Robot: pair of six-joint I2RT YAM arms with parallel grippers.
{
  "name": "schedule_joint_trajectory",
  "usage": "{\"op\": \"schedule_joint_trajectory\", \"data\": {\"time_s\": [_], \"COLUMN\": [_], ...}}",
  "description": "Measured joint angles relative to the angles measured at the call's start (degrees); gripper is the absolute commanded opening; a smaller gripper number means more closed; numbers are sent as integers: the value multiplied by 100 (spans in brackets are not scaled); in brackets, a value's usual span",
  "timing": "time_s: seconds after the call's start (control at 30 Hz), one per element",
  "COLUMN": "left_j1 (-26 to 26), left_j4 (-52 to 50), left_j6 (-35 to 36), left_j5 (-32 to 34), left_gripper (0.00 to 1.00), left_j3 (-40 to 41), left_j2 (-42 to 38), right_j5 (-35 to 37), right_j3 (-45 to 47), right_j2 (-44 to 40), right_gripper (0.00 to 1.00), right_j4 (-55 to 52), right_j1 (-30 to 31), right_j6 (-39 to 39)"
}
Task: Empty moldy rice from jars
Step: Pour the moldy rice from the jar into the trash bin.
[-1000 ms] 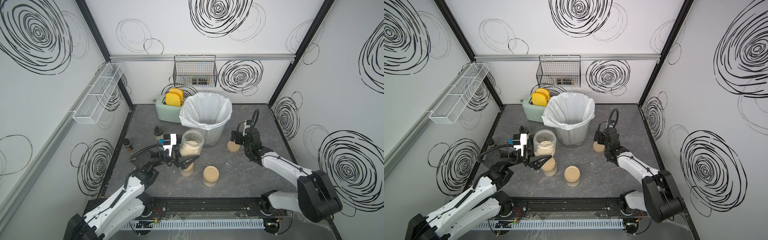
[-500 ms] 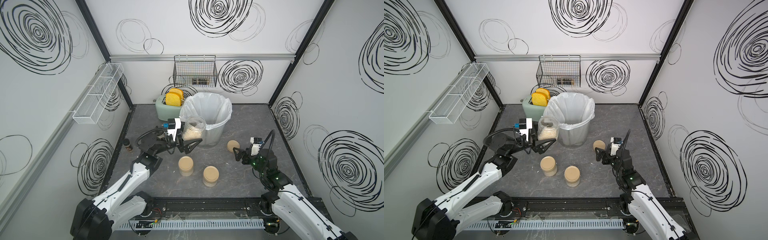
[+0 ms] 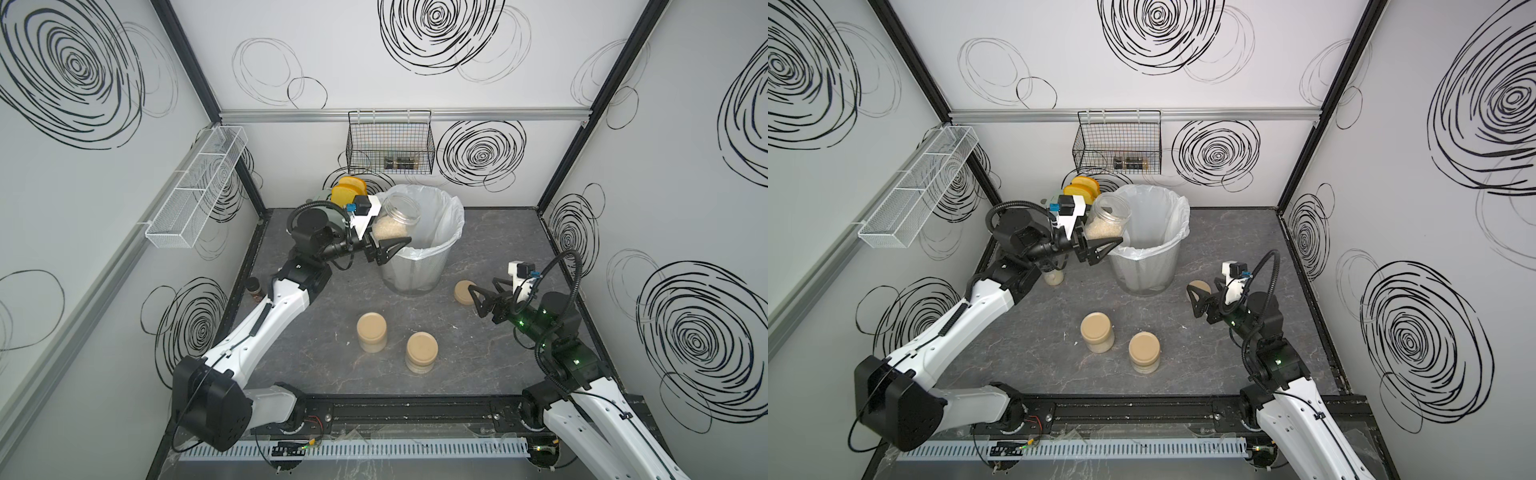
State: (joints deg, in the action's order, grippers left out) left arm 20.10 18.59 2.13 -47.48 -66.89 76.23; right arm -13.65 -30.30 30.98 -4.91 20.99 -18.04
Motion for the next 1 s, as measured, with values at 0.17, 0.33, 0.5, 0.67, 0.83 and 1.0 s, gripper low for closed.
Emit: {"op": "schedule_joint_trajectory", "data": {"time_s": [0.17,0.33,0.5,0.67,0.83,1.0], "left_j1": [-90,-105,-105,-109,-107,-70], "left_j4": [-1064,-1904,-2651,-3080,-3296,-3447], "left_j6": [850,1617,2275,2852,3244,3523], "left_j5": [157,417,715,927,1014,1058], "left_gripper": [59,59,59,60,60,60], "left_j3": [-892,-1639,-2321,-2804,-3097,-3305], "left_j2": [704,1408,1941,2194,2343,2551], "right_j5": [-306,-662,-1399,-2354,-3064,-3585], "right_j3": [-938,-1932,-2820,-3685,-4511,-5202], "right_j2": [468,1346,2485,3735,4684,5329], "right_gripper": [75,63,57,53,52,52], "right_j4": [127,496,874,920,710,476], "right_j1": [0,-15,-188,-369,-398,-367], "right_j6": [428,925,1375,1941,2406,2728]}}
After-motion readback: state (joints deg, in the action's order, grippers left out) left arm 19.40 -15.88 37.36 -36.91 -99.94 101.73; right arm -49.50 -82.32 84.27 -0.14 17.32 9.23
